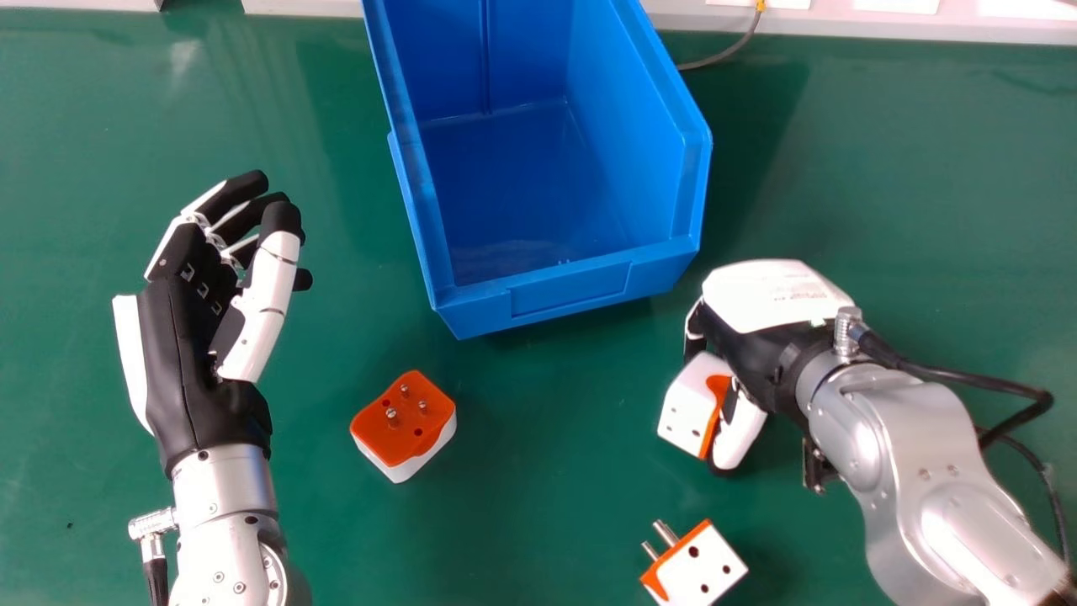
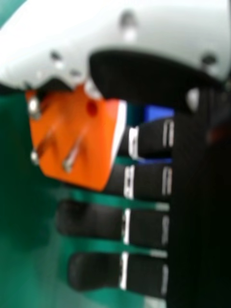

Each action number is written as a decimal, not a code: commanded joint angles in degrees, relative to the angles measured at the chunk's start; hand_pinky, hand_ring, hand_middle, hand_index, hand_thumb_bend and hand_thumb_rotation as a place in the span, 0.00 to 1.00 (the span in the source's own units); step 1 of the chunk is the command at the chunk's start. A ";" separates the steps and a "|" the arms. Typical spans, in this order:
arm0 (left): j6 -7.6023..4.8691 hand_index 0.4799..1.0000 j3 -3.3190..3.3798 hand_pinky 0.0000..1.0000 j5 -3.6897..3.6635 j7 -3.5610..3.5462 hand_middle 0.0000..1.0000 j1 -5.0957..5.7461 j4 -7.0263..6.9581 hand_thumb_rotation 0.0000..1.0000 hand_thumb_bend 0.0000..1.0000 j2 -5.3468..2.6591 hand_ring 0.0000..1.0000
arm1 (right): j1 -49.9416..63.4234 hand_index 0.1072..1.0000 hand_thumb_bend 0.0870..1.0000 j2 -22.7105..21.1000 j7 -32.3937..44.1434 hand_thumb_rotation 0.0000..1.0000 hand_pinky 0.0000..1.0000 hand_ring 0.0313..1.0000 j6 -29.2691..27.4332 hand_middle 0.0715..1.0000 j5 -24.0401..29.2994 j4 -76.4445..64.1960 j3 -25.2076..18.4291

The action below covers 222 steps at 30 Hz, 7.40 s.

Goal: Pick all objects and put in blue box

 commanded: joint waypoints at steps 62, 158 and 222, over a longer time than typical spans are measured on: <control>-3.01 0.40 0.11 0.50 0.27 -0.31 0.70 -2.57 3.07 0.45 0.61 0.37 0.63 | 11.53 0.47 0.46 3.21 1.65 0.00 0.23 0.34 -3.52 0.43 4.79 -32.22 -14.40; -6.00 0.41 -1.73 0.52 1.68 2.08 0.71 -4.56 8.38 0.43 0.56 -1.43 0.65 | -47.88 0.48 0.46 17.38 -73.36 0.00 0.26 0.34 -46.22 0.43 -3.07 75.44 8.39; -4.92 0.41 -1.14 0.52 0.52 0.57 0.71 -3.72 6.50 0.43 0.57 -0.82 0.65 | 0.16 0.99 0.99 9.56 -34.84 0.80 0.99 0.99 -4.21 0.99 -2.81 -14.57 -8.02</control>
